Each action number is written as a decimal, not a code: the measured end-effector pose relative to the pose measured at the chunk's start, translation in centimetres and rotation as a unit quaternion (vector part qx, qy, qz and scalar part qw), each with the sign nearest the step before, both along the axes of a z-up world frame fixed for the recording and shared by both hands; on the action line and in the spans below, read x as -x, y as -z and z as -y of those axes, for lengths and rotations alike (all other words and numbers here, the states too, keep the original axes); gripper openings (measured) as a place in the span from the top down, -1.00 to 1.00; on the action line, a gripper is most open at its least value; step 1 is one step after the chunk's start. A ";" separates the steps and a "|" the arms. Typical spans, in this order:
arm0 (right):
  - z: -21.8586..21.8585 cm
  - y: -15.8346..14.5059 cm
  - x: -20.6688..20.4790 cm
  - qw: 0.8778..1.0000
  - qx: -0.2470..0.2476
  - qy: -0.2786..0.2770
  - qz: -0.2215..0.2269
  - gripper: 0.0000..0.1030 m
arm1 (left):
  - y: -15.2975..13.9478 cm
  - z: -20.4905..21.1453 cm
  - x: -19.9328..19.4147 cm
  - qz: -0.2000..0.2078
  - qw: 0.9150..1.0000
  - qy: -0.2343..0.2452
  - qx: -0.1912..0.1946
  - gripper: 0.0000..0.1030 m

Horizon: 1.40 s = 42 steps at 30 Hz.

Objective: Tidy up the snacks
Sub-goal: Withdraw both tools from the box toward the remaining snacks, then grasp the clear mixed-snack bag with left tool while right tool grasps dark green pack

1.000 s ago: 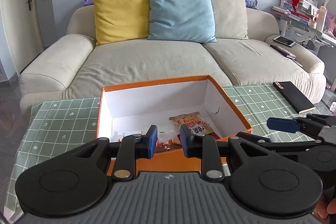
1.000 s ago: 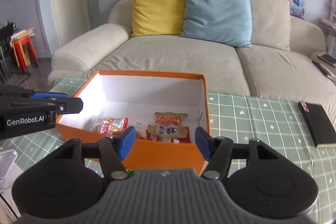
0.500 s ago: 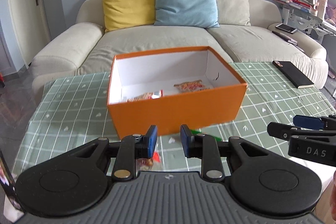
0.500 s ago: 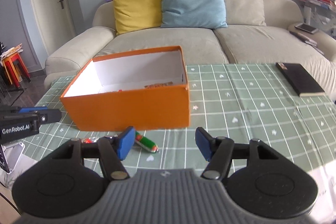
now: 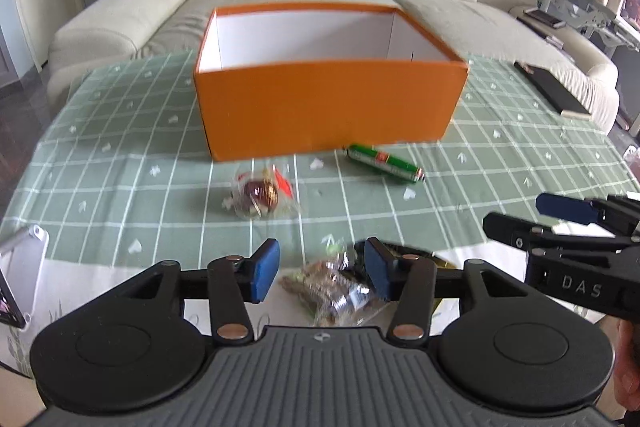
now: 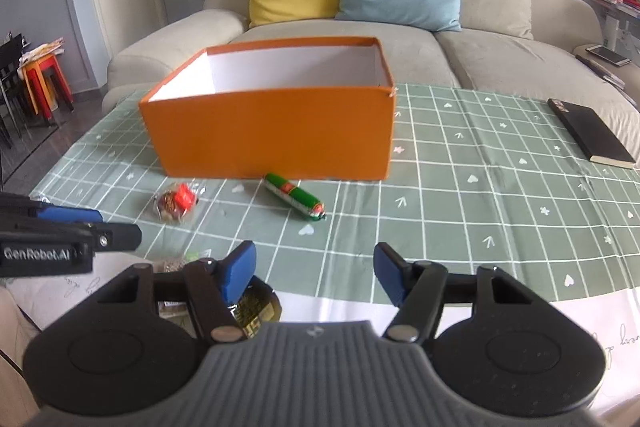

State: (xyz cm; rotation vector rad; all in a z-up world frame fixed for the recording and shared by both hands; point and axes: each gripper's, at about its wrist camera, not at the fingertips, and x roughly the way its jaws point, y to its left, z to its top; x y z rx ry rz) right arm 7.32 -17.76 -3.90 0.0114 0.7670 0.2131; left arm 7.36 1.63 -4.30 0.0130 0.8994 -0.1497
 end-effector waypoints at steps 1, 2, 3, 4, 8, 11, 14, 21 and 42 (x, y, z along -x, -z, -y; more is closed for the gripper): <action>-0.2 0.3 -0.1 1.000 0.003 -0.002 -0.001 -0.23 | 0.4 -0.1 0.0 -0.006 1.000 0.000 0.001 -0.14; -0.3 0.7 -0.1 1.000 0.007 -0.004 -0.003 -0.23 | 0.7 -0.1 0.0 -0.010 1.000 0.002 0.002 -0.17; -0.4 1.0 -0.1 1.000 0.011 -0.006 -0.005 -0.23 | 1.0 -0.2 -0.1 -0.014 1.000 0.005 0.003 -0.18; -0.6 1.4 -0.2 1.000 0.016 -0.008 -0.007 -0.23 | 1.2 -0.3 -0.1 -0.016 1.000 0.008 0.005 -0.20; -1.1 2.5 -0.4 0.999 0.019 -0.024 -0.018 -0.23 | 2.1 -0.6 -0.4 -0.023 0.999 0.013 0.019 -0.20; -1.6 2.9 -0.3 0.999 0.008 -0.045 -0.020 -0.23 | 2.6 -0.5 -0.6 -0.024 0.999 0.037 0.022 -0.20; -2.6 3.1 0.2 0.997 0.007 -0.078 -0.015 -0.23 | 3.1 -0.1 -0.6 -0.019 0.995 0.090 -0.026 -0.20; -5.2 4.0 0.4 0.991 0.027 -0.127 -0.020 -0.21 | 4.3 -2.2 -1.5 -0.046 0.997 0.064 0.022 -0.31; -7.9 6.2 -1.4 0.985 0.051 -0.161 -0.032 0.12 | 6.4 -4.6 -4.0 -0.124 0.975 -0.073 0.170 -0.35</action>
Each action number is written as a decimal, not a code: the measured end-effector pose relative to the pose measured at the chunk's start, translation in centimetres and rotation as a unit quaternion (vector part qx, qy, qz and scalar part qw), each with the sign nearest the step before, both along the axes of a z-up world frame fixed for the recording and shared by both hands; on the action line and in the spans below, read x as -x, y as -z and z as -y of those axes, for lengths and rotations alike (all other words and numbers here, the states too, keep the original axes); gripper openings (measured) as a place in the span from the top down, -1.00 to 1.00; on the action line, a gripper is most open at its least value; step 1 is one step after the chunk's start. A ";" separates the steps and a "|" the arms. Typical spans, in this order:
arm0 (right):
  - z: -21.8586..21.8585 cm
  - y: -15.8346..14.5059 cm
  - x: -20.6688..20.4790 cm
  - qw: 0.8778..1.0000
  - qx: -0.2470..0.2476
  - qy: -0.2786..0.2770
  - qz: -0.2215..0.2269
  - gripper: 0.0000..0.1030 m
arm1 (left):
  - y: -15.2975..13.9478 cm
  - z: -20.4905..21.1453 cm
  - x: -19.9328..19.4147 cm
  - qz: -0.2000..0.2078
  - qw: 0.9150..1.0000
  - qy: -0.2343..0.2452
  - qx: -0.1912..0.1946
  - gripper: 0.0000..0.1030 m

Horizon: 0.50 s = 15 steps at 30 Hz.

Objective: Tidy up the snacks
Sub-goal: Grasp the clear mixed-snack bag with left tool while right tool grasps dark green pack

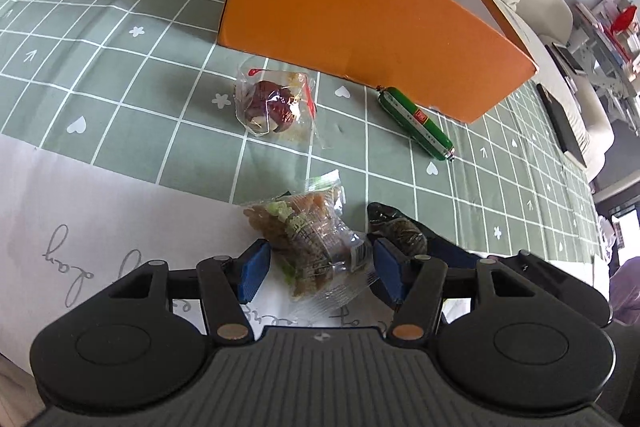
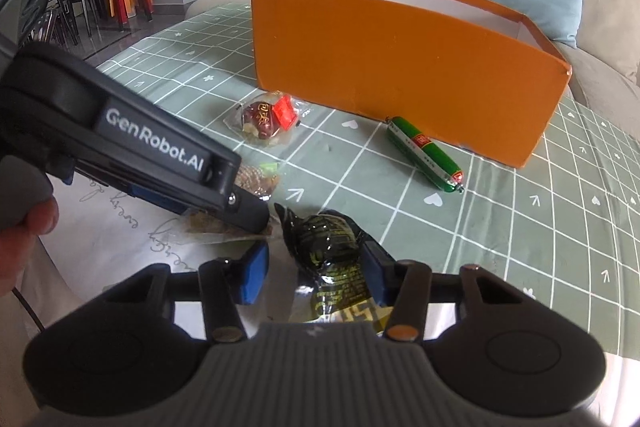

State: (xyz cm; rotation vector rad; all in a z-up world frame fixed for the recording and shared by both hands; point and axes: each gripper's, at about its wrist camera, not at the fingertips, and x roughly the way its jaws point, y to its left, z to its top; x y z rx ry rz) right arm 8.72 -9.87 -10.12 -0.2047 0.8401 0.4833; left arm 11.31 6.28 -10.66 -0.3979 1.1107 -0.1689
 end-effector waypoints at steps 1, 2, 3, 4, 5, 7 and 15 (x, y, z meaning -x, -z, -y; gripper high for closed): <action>0.0 0.1 -0.1 1.000 0.002 0.001 0.000 0.19 | 0.1 -0.1 -0.1 -0.003 1.000 -0.005 0.003 -0.35; 0.0 0.2 -0.2 1.000 0.002 0.001 0.001 0.21 | 0.2 -0.2 -0.2 -0.006 1.000 -0.011 0.007 -0.36; 0.0 0.2 -0.3 1.000 0.002 0.002 0.000 0.27 | 0.3 -0.3 -0.3 -0.010 1.000 -0.018 0.012 -0.37; 0.1 0.3 -0.4 1.000 0.002 0.005 -0.002 0.31 | 0.4 -0.4 -0.5 -0.014 0.999 -0.025 0.018 -0.39; 0.2 0.4 -0.5 1.000 -0.003 0.007 -0.004 0.31 | 0.5 -0.5 -0.5 -0.018 0.999 -0.031 0.024 -0.41; 0.5 0.4 -0.8 1.000 -0.013 0.013 -0.011 0.31 | 0.6 -0.4 -0.7 -0.020 0.999 -0.038 0.026 -0.42; 1.1 0.7 -1.2 0.998 -0.033 0.031 -0.038 0.44 | 0.5 0.7 -0.9 -0.005 0.999 -0.034 0.003 -0.31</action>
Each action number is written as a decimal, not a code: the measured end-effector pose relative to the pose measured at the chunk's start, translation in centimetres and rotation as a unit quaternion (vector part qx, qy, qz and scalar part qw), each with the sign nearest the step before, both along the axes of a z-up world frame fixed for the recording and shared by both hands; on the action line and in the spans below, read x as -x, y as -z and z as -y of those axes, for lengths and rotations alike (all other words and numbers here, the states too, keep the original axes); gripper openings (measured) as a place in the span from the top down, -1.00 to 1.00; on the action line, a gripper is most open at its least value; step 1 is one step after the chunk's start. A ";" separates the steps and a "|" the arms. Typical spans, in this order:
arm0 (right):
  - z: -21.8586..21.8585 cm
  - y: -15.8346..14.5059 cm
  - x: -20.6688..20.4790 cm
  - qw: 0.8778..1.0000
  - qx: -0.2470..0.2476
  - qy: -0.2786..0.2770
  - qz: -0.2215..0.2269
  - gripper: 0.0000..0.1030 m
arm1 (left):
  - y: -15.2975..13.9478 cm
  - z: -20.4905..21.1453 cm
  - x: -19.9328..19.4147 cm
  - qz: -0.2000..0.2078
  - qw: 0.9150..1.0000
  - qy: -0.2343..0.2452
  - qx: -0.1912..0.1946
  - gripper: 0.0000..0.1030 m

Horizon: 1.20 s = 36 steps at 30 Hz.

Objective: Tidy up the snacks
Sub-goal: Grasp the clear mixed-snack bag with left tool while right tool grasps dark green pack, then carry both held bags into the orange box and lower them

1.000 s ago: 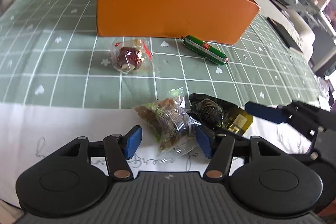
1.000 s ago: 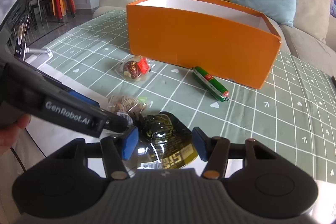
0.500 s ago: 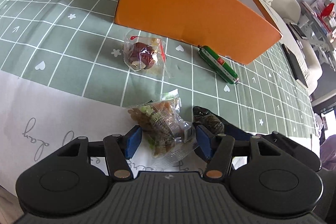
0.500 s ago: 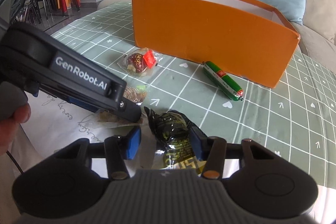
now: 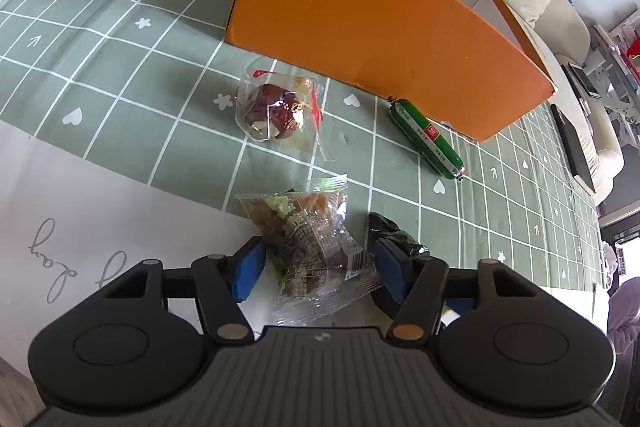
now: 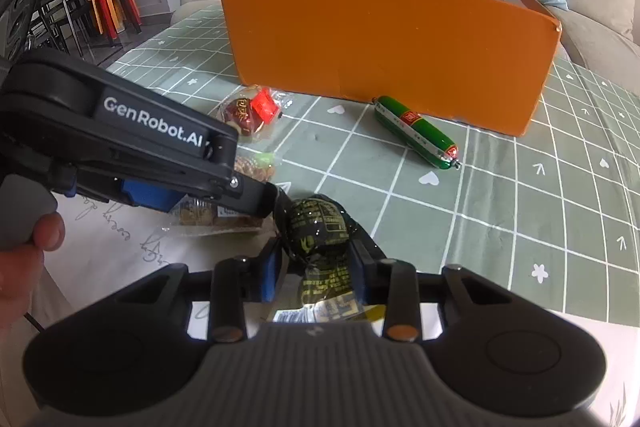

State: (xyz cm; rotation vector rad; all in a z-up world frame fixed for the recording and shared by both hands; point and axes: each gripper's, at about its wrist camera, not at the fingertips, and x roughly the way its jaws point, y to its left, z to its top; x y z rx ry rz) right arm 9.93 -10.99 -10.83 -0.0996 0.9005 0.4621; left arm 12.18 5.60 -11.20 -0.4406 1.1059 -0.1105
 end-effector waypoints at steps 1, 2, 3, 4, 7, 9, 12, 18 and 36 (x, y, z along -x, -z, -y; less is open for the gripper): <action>0.0 0.1 -0.1 1.000 0.002 0.003 -0.007 0.48 | 0.0 0.0 0.0 0.001 1.000 0.000 -0.001 -0.29; 0.2 0.1 -0.1 1.000 -0.002 0.006 -0.007 0.48 | 0.0 0.0 0.1 0.003 1.000 0.001 -0.001 -0.23; 0.3 0.2 0.0 1.000 -0.003 0.007 -0.008 0.49 | 0.0 0.1 0.2 0.005 1.000 0.001 -0.006 -0.19; 0.3 0.1 0.0 1.000 -0.002 0.007 -0.008 0.50 | 0.0 0.1 0.3 0.008 1.000 0.004 -0.010 -0.17; 0.3 0.1 0.1 1.000 0.000 0.008 -0.008 0.53 | -0.1 0.2 0.5 0.017 1.000 0.009 -0.015 -0.14; 0.4 0.0 0.1 1.000 0.001 0.008 -0.009 0.56 | -0.2 0.5 0.7 0.026 0.999 0.018 -0.028 -0.12; 0.7 -0.1 0.1 1.000 -0.004 0.014 -0.013 0.57 | -0.5 0.9 0.9 0.035 0.998 0.028 -0.044 -0.06; 2.1 -1.1 0.3 0.999 -0.014 0.031 -0.003 0.59 | -0.7 0.6 1.5 0.031 0.999 0.022 -0.039 -0.01; 5.9 -8.1 -0.7 0.992 -0.045 0.074 0.087 0.63 | -9.1 1.8 -0.1 0.112 0.992 0.036 -0.053 0.03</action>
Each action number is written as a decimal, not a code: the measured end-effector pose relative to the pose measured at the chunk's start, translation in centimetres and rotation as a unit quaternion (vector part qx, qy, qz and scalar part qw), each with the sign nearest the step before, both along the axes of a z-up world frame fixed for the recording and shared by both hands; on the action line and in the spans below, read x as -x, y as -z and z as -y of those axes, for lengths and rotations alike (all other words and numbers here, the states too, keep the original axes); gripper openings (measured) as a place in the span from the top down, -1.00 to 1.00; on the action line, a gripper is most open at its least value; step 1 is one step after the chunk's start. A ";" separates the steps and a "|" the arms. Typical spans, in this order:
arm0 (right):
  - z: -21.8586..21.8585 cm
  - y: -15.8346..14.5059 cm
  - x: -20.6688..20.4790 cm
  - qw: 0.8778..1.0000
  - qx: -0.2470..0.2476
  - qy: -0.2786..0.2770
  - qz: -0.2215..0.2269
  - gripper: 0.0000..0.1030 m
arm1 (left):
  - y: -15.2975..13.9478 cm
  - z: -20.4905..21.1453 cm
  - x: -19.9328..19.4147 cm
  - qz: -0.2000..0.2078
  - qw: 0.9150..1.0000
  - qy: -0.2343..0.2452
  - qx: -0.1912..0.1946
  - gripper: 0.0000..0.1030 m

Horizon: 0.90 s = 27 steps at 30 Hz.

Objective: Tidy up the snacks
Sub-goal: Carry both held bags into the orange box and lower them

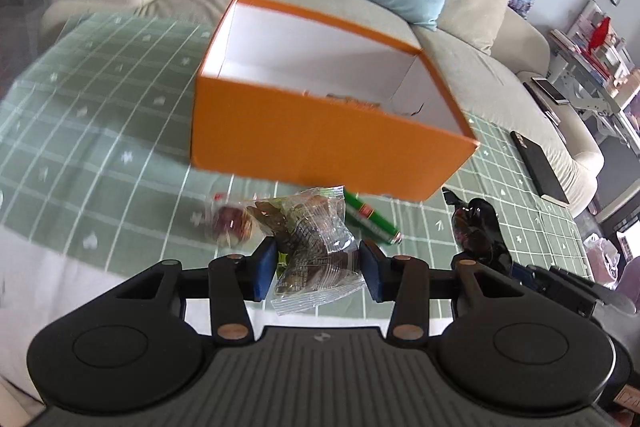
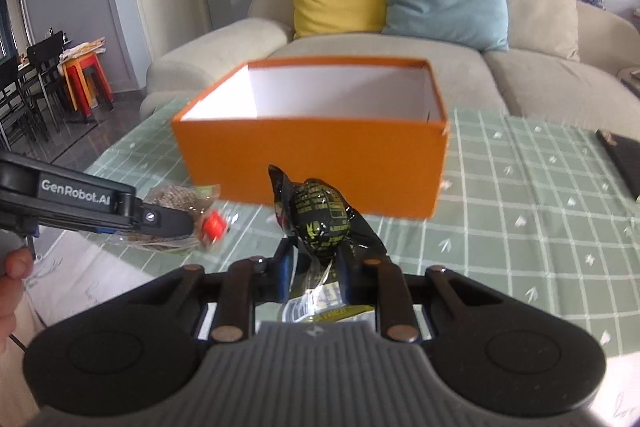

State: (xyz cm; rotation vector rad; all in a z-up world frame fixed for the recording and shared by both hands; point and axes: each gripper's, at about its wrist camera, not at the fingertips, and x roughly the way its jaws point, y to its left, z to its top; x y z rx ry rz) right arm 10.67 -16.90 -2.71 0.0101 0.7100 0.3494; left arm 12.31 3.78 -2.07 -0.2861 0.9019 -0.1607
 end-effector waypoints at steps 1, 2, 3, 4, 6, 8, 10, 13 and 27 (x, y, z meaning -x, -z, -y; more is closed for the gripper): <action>0.3 -0.6 -0.4 1.000 0.001 0.002 0.005 0.63 | -0.7 0.2 -0.4 0.006 1.000 0.005 -0.005 0.03; 0.6 -1.2 -0.9 1.000 0.000 0.004 0.009 0.63 | -1.3 0.4 -0.8 0.011 1.000 0.009 -0.010 0.03; 0.8 -1.8 -1.3 1.000 -0.001 0.006 0.016 0.63 | -2.0 0.6 -1.3 0.018 1.000 0.013 -0.016 0.03; 1.0 -2.4 -1.7 1.000 -0.001 0.009 0.023 0.63 | -2.6 0.8 -1.7 0.024 0.999 0.015 -0.021 0.03; 1.3 -3.9 -2.6 0.999 0.006 0.014 0.044 0.64 | -3.8 1.2 -2.7 0.036 0.999 0.020 -0.032 0.03; 1.3 -5.2 -3.5 0.998 0.011 0.011 0.060 0.64 | -4.8 1.5 -3.7 0.048 0.998 0.023 -0.041 0.03; 1.3 -6.3 -4.6 0.998 0.012 0.009 0.068 0.64 | -5.6 1.8 -4.6 0.057 0.997 0.025 -0.048 0.03; 0.9 -7.4 -6.2 0.997 0.019 0.004 0.081 0.64 | -6.3 2.2 -5.9 0.063 0.996 0.029 -0.057 0.04; -1.7 -6.5 -14.3 0.997 0.036 -0.003 0.069 0.66 | -4.3 2.0 -12.1 0.026 0.994 0.035 -0.097 0.04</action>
